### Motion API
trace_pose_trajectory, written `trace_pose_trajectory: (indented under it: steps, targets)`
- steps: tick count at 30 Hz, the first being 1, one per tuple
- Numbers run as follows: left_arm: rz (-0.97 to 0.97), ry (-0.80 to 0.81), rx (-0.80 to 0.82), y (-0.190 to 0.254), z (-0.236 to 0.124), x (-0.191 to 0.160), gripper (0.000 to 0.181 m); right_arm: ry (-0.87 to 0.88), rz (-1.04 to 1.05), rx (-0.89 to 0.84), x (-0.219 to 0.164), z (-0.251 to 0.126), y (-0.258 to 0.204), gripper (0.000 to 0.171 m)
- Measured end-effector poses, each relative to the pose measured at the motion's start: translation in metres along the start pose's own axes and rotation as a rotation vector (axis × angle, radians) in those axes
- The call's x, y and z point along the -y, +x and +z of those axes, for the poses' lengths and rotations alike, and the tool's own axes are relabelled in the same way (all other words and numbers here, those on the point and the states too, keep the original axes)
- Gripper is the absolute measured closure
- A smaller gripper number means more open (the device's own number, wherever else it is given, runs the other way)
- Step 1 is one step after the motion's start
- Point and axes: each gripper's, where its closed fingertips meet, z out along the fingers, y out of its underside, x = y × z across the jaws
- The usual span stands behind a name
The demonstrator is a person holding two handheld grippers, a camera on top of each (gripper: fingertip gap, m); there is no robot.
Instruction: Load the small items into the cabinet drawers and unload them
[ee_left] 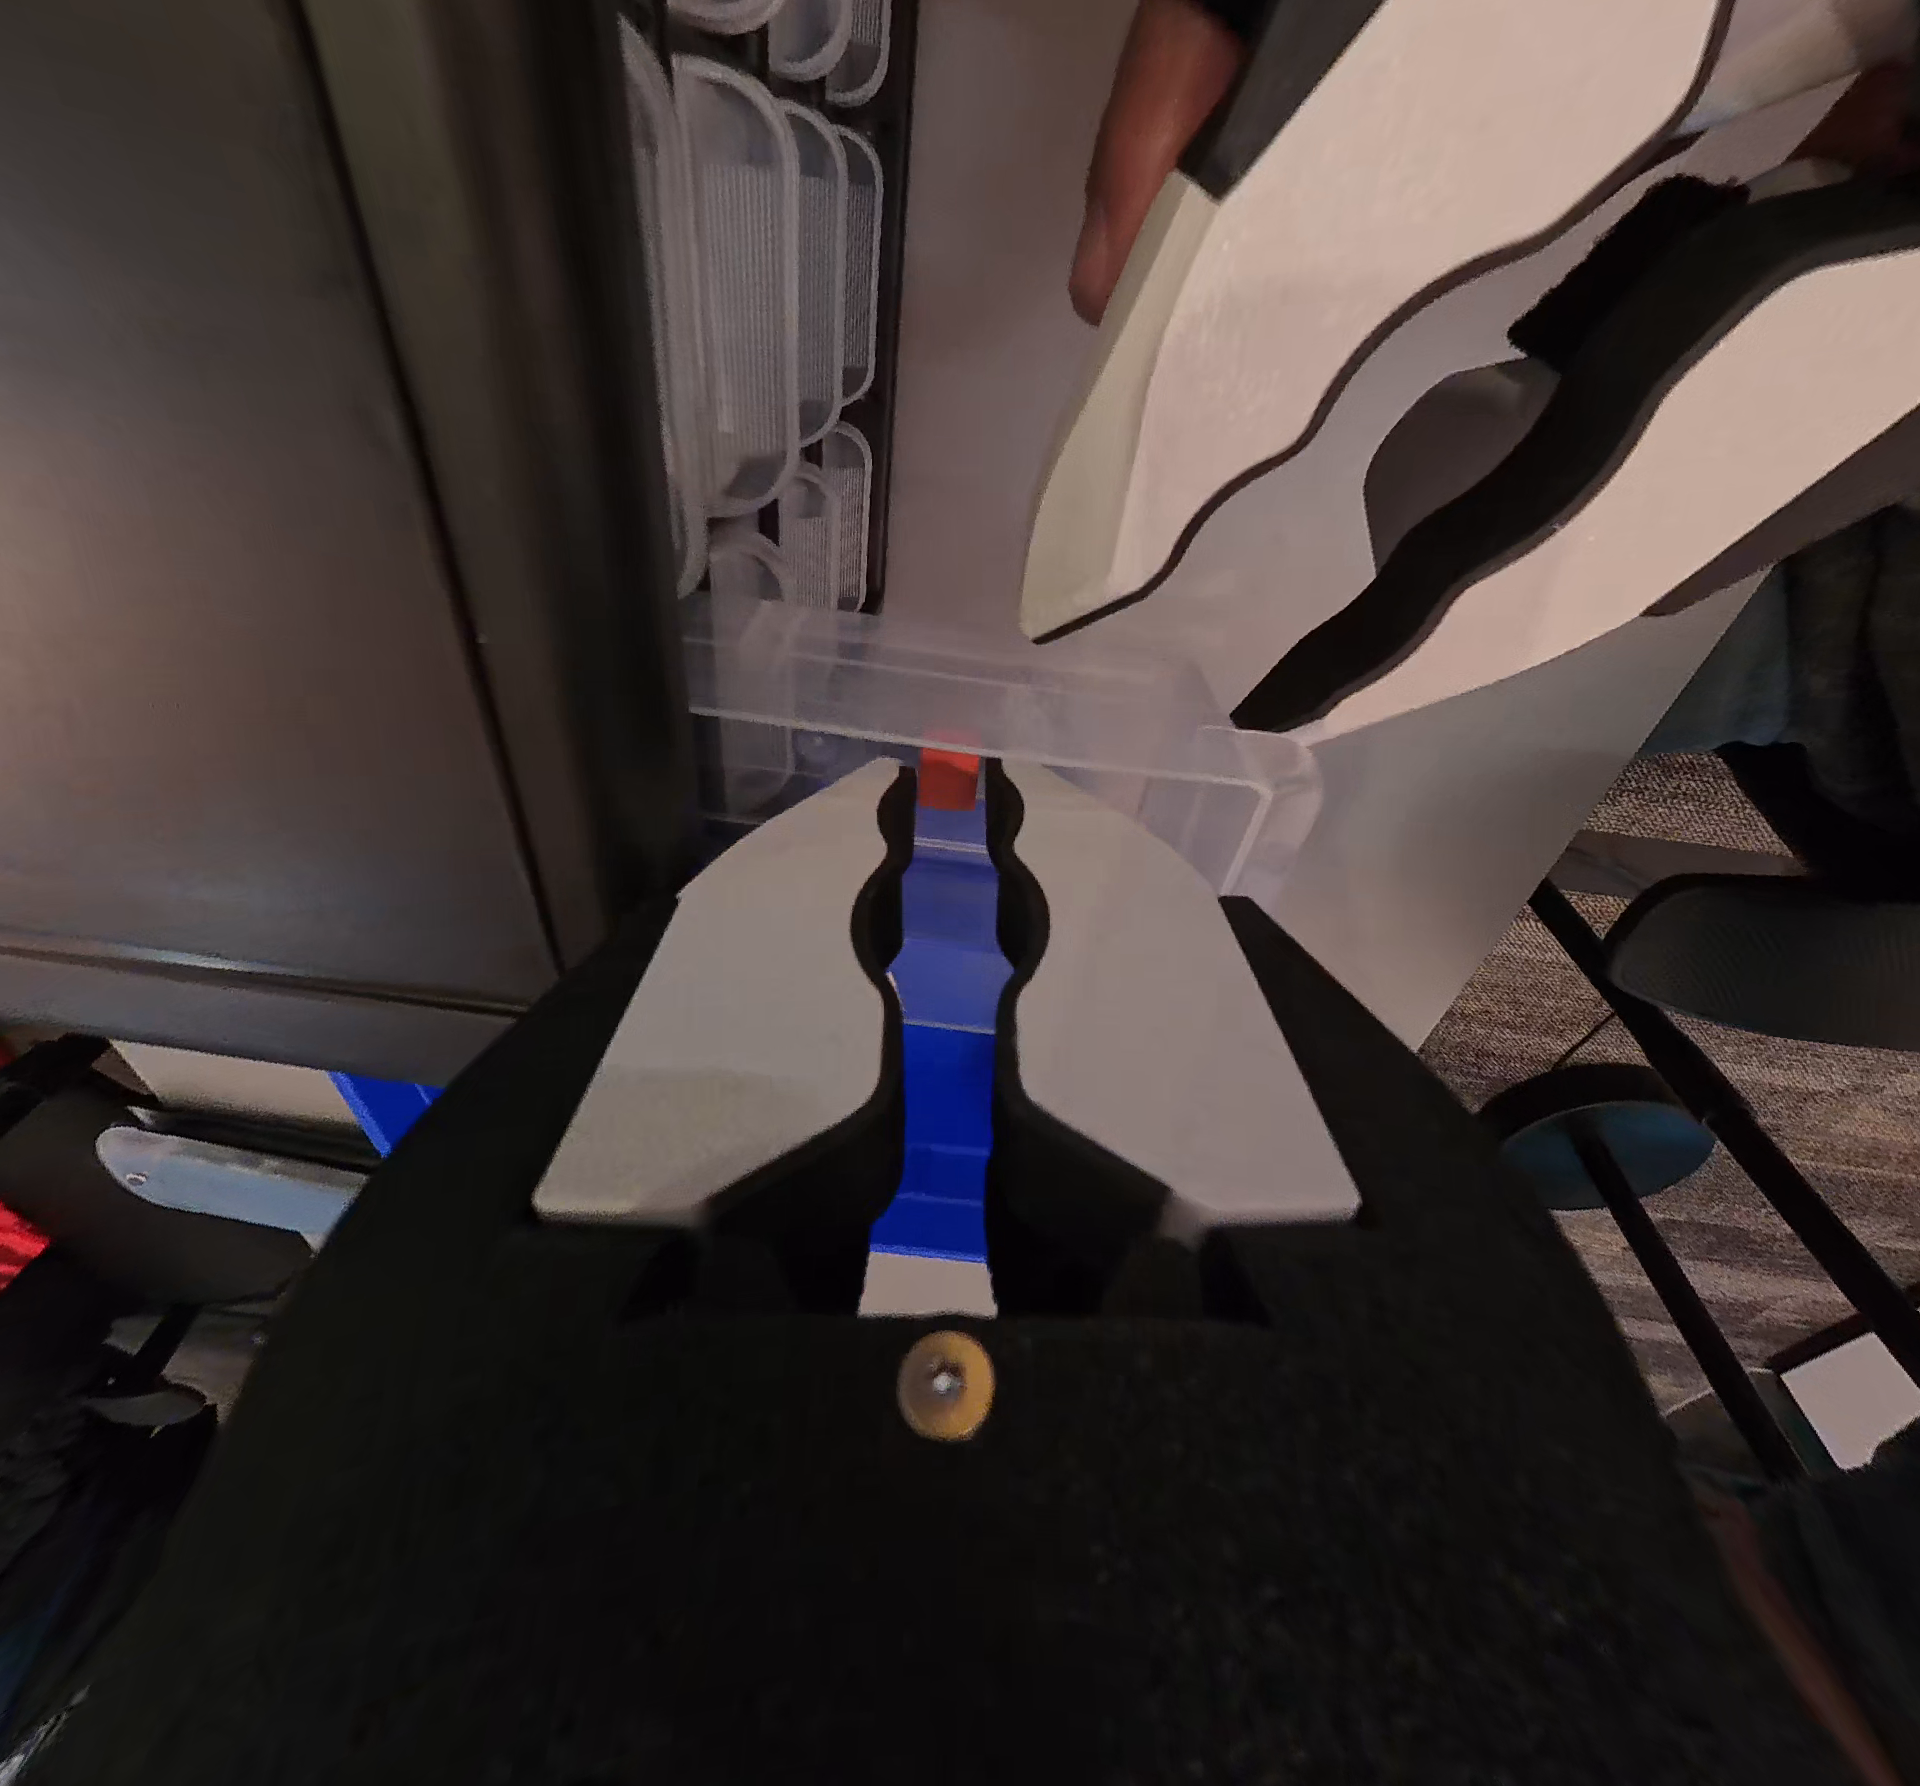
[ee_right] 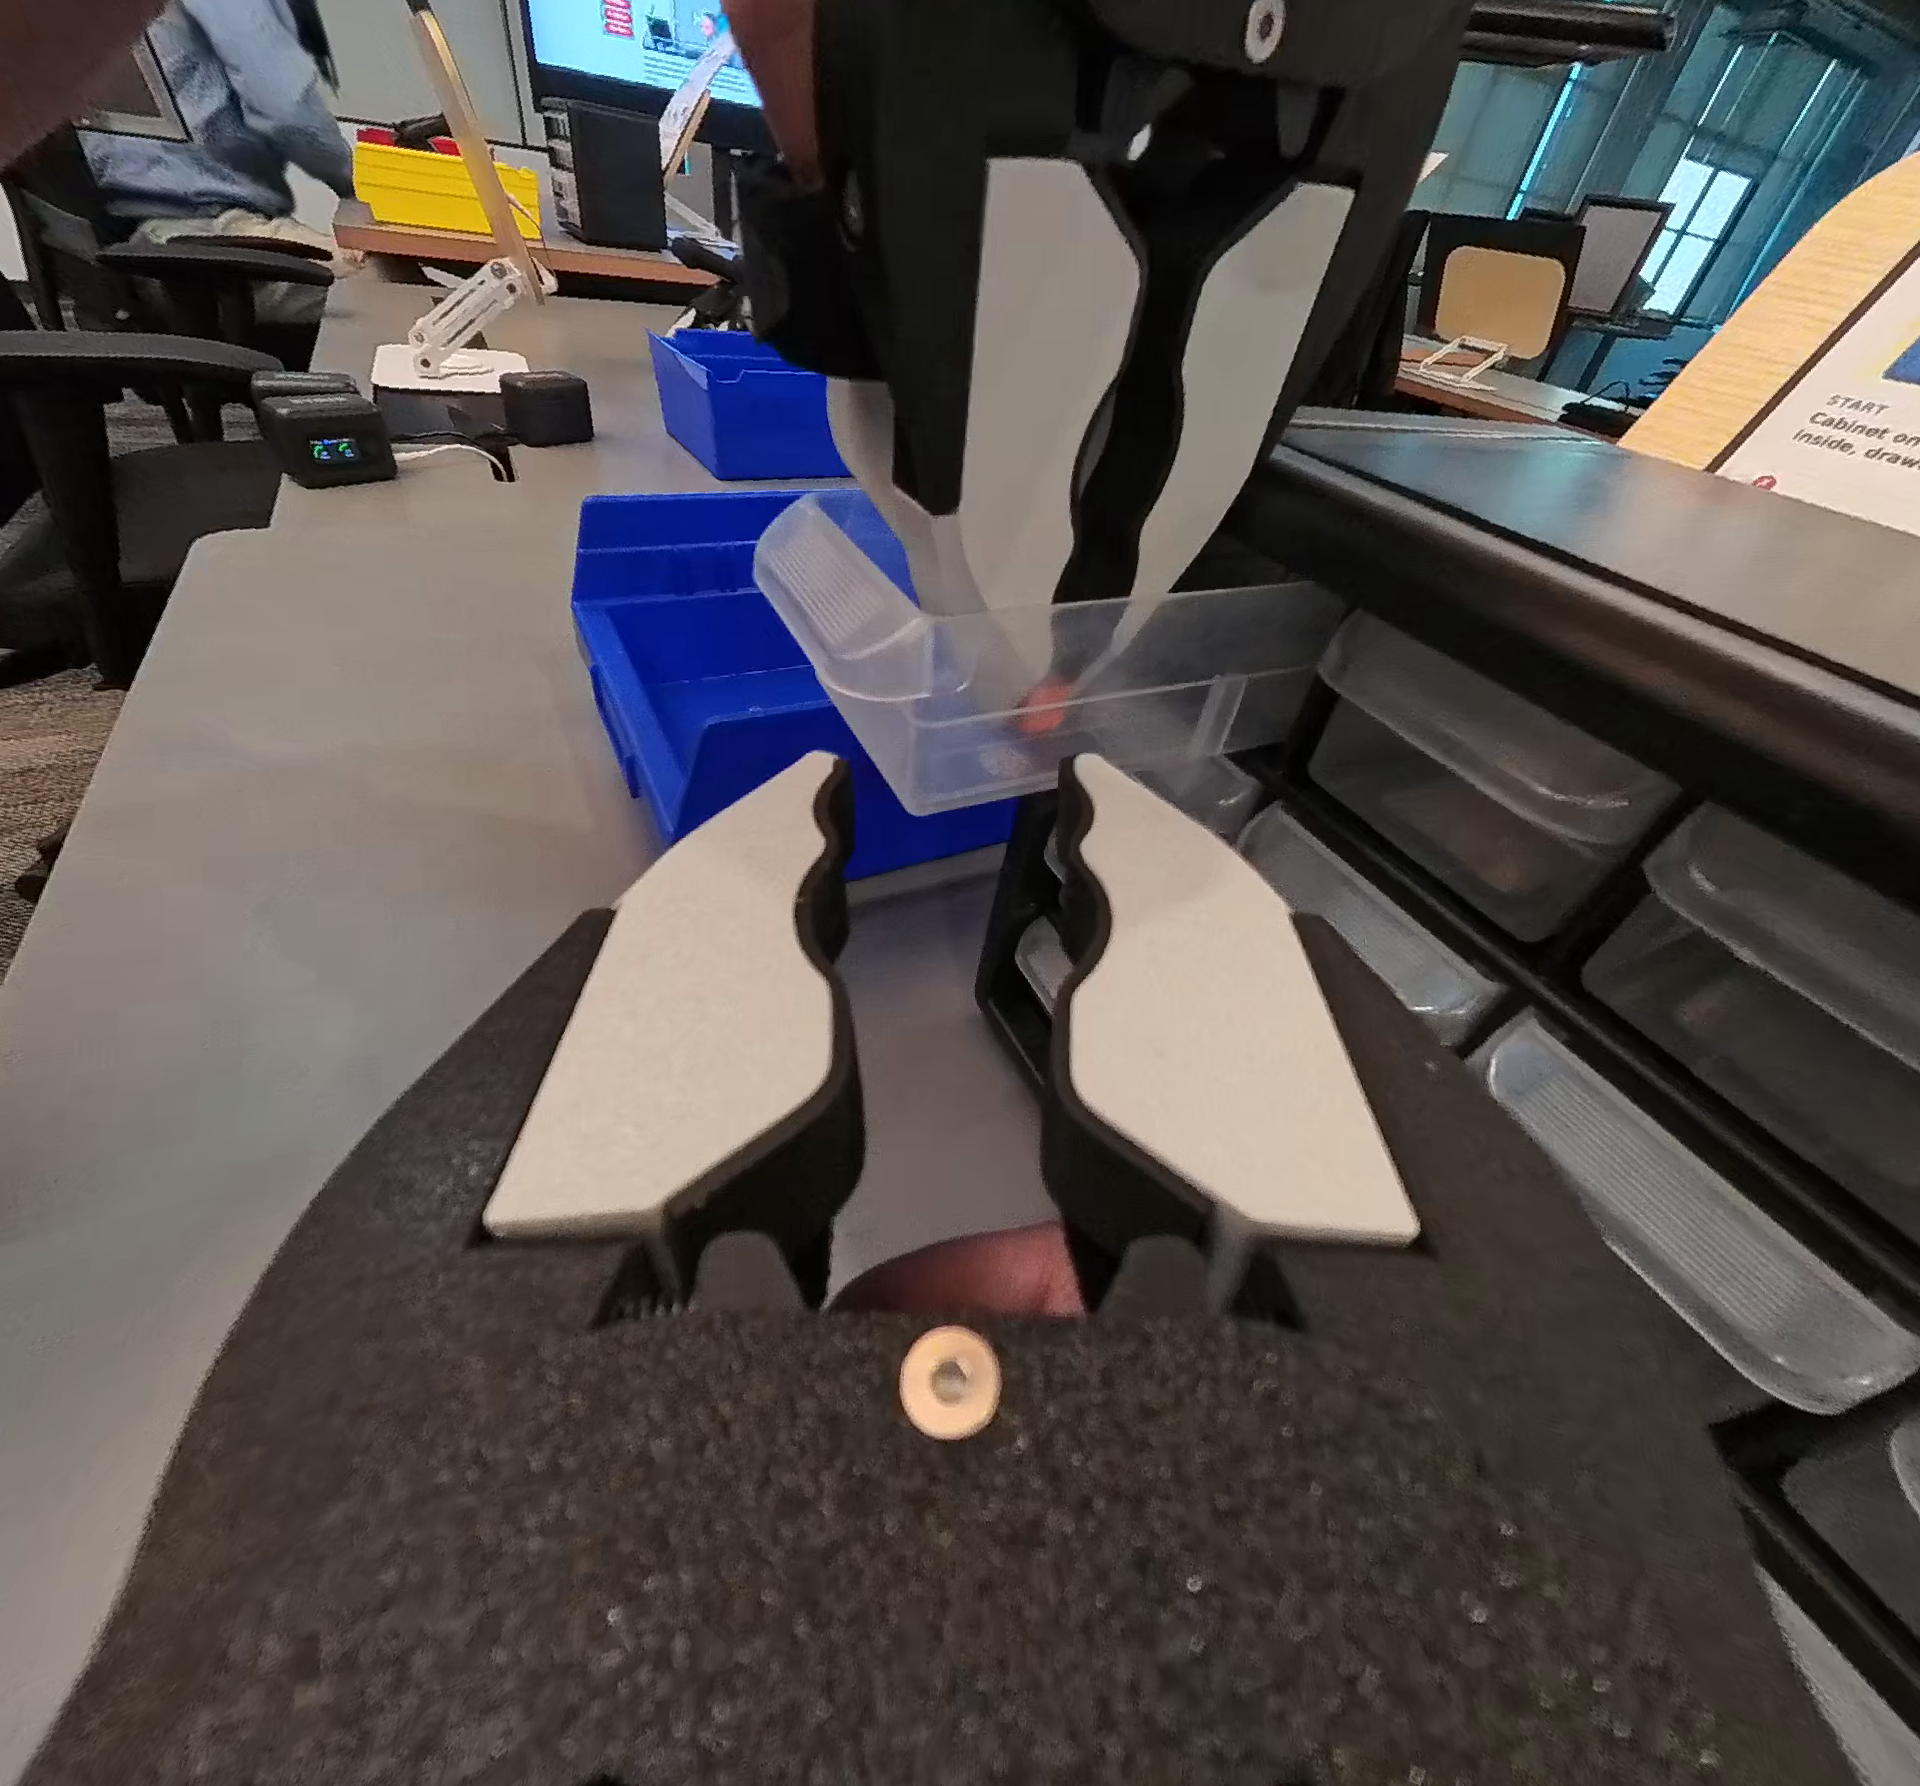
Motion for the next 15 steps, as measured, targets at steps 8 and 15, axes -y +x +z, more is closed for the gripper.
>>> trace_pose_trajectory:
  steps: [8, 15]
  targets:
    - [-0.014, 0.039, 0.031, 0.000, -0.013, -0.002, 0.158, 0.000, -0.003, 0.001, 0.001, -0.001, -0.001, 0.134]
    - [-0.100, 0.310, 0.124, 0.001, -0.060, -0.010, 0.155, 0.004, -0.010, 0.003, 0.003, 0.000, -0.002, 0.134]
